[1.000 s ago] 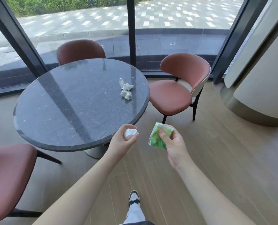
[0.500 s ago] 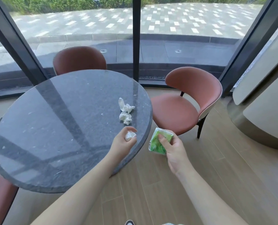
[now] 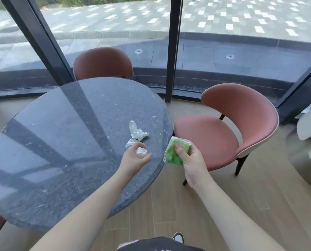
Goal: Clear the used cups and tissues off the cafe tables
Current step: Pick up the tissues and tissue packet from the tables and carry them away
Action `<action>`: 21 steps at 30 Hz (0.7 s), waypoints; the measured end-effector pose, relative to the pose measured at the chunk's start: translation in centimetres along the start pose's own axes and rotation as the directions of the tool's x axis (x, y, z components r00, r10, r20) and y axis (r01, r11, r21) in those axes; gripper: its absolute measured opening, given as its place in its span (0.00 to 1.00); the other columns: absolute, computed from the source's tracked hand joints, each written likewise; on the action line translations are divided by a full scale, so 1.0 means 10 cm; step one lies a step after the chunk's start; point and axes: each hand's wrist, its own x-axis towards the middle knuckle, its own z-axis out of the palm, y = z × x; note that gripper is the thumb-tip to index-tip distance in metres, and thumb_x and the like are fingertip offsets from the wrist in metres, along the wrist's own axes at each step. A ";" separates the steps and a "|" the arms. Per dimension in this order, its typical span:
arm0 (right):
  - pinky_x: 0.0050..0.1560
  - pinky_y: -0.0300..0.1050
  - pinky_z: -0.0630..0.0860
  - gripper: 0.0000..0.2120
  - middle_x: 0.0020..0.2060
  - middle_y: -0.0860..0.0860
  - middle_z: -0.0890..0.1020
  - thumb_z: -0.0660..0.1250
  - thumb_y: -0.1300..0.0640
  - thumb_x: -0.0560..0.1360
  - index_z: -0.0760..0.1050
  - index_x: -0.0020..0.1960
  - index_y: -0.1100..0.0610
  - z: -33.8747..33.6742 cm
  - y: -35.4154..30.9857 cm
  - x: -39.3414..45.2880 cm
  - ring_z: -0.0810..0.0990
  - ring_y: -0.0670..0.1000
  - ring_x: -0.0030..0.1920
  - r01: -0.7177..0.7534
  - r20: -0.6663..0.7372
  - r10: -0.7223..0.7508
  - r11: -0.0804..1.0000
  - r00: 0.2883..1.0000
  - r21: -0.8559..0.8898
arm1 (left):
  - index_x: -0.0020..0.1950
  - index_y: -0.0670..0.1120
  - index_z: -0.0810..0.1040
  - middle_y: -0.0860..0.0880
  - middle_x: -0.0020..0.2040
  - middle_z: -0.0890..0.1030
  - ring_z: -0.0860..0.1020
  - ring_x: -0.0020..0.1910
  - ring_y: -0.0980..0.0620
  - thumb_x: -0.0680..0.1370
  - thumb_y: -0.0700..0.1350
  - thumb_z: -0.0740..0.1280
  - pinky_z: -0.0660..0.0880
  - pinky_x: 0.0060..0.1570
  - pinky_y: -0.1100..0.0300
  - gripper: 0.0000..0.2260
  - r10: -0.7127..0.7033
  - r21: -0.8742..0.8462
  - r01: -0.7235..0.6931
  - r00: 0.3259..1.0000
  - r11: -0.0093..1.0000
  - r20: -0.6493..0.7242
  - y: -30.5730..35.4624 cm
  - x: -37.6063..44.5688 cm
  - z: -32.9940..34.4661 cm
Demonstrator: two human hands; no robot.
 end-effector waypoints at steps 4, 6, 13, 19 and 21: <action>0.42 0.38 0.79 0.20 0.46 0.50 0.85 0.73 0.51 0.69 0.78 0.58 0.57 -0.01 -0.04 0.37 0.84 0.45 0.46 -0.035 0.073 0.036 0.999 0.997 -0.020 | 0.42 0.55 0.74 0.61 0.28 0.74 0.66 0.23 0.60 0.72 0.46 0.79 0.64 0.27 0.70 0.13 0.004 0.019 -0.001 0.993 1.000 -0.121 0.00 0.14 0.05; 0.43 0.38 0.80 0.19 0.44 0.47 0.86 0.73 0.51 0.69 0.78 0.57 0.56 0.02 0.01 0.53 0.85 0.45 0.45 -0.061 0.106 0.065 0.998 0.992 -0.033 | 0.41 0.53 0.74 0.64 0.27 0.74 0.68 0.23 0.62 0.73 0.44 0.78 0.65 0.27 0.71 0.13 -0.012 0.004 0.012 0.985 1.000 -0.173 -0.05 0.20 0.03; 0.46 0.39 0.80 0.14 0.44 0.46 0.87 0.75 0.50 0.69 0.80 0.53 0.51 0.30 0.28 1.10 0.86 0.45 0.47 -0.151 0.182 0.172 0.981 0.968 -0.122 | 0.40 0.52 0.76 0.57 0.28 0.71 0.66 0.24 0.59 0.75 0.43 0.76 0.62 0.27 0.68 0.10 -0.099 -0.007 0.102 0.949 0.995 -0.299 -0.30 0.50 -0.18; 0.51 0.46 0.82 0.05 0.45 0.48 0.87 0.71 0.58 0.77 0.80 0.53 0.53 0.44 0.58 1.53 0.85 0.49 0.48 -0.214 0.153 0.261 0.939 0.953 -0.269 | 0.61 0.54 0.76 0.54 0.49 0.81 0.78 0.42 0.54 0.75 0.44 0.73 0.70 0.34 0.71 0.17 -0.186 -0.030 0.184 0.944 0.982 -0.274 -0.56 0.85 -0.19; 0.54 0.49 0.82 0.06 0.47 0.51 0.87 0.72 0.57 0.77 0.80 0.54 0.54 0.45 0.61 1.66 0.85 0.51 0.49 -0.223 0.143 0.276 0.926 0.951 -0.304 | 0.68 0.55 0.72 0.56 0.57 0.81 0.79 0.47 0.50 0.75 0.43 0.71 0.70 0.38 0.72 0.23 -0.164 0.034 0.177 0.958 0.984 -0.237 -0.65 0.99 -0.13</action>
